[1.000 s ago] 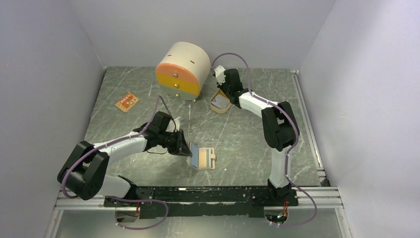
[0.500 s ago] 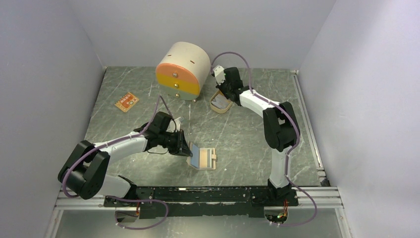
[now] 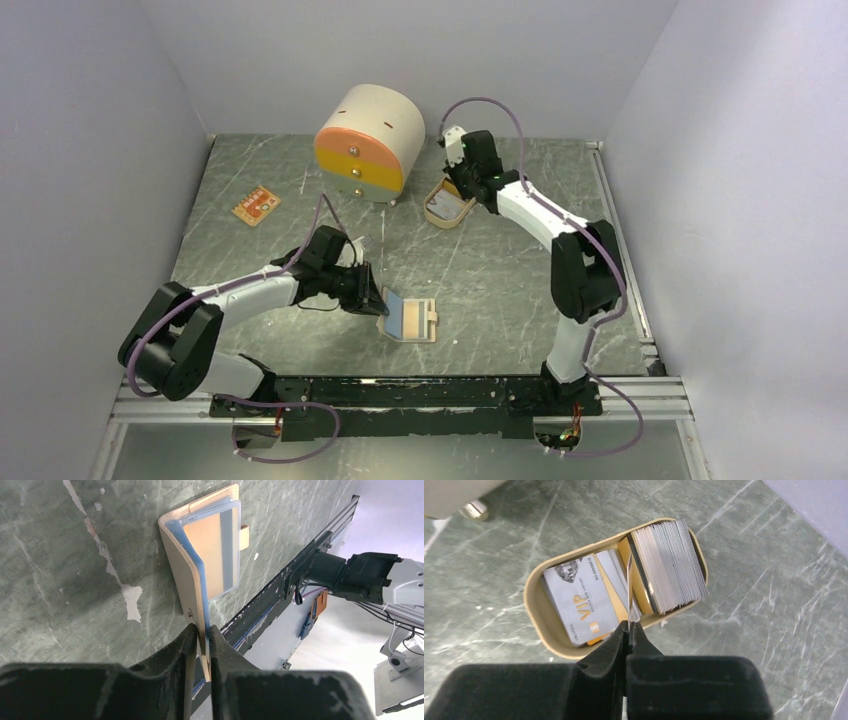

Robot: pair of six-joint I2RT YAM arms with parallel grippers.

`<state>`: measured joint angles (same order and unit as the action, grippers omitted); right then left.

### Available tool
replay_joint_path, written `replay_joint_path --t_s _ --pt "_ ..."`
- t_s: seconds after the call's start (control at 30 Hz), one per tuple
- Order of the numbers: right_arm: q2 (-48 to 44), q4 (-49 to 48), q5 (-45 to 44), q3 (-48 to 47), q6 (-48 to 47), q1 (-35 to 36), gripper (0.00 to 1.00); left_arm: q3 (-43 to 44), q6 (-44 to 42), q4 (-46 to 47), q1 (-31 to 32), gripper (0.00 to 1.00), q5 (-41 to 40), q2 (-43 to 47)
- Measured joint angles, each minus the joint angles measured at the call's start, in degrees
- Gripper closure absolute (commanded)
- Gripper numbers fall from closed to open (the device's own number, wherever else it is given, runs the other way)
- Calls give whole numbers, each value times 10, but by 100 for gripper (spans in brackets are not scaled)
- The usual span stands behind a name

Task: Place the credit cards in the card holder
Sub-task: Pick up the credit card from the storage box.

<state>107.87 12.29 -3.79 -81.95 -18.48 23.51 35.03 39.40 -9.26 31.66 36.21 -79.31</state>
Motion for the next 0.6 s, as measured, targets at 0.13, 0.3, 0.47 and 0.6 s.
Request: replay_joint_path --t_s 0.13,0.3,0.47,0.6 --pt "-46 21 9 20 50 0 100 0 5 -1 0 76 -8 -3" --pt "-108 44 25 68 136 1 100 0 4 -17 0 76 -36 -3" --pt "-212 52 62 176 251 2 100 0 4 -22 0 91 -56 -3" --pt "-303 24 102 273 330 12 100 -1 10 -17 0 91 -63 -6"
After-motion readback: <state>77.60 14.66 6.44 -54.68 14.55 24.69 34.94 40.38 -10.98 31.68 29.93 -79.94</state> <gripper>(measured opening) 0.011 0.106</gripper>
